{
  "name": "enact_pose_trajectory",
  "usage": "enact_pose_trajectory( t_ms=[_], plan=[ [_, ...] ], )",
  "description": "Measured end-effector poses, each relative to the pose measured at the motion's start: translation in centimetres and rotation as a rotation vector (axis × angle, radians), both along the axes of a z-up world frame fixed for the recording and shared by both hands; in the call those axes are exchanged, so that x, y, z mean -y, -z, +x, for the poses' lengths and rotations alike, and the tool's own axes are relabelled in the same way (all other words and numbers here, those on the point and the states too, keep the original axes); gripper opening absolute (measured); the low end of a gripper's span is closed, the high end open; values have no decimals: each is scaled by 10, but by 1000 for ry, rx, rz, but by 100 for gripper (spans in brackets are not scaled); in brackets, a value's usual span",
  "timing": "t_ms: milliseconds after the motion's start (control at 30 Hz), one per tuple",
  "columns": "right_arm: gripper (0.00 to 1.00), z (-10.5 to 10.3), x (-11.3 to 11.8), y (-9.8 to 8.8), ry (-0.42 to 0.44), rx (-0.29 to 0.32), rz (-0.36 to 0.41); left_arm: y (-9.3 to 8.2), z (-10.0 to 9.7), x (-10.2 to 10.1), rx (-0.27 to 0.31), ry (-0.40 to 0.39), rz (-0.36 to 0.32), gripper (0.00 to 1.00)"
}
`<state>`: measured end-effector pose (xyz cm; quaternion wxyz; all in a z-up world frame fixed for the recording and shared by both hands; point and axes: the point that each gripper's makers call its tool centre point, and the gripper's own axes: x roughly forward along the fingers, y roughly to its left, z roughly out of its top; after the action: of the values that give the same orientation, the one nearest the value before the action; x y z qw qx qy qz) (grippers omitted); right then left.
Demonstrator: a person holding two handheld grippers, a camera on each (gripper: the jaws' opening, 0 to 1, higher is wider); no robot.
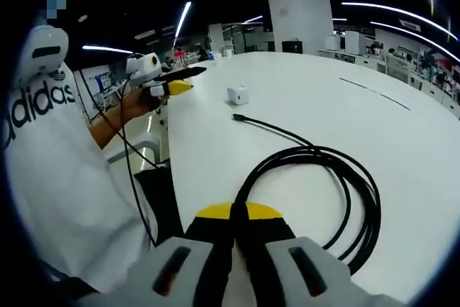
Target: Plug the desk Type‑C cable into the charger adapter.
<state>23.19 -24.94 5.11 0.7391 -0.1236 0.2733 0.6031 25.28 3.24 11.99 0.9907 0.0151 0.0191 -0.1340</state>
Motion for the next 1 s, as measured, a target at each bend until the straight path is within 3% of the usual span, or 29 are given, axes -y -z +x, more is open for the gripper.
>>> enact_pose_trajectory(
  t_ms=[167,467,667,1000],
  plan=[
    [10,1,0,-4,-2,26,13,0,0,-1,0,-2,-2,99],
    [21,19,-6,-20,6,158,61,-3,0,-2,12,-1,-10,99],
    [26,31,-23,-27,5,211,100,-2,-1,-3,10,-3,-10,99],
    [24,46,-62,-29,-75,246,91,0,-3,-7,2,-13,-9,99]
  ],
)
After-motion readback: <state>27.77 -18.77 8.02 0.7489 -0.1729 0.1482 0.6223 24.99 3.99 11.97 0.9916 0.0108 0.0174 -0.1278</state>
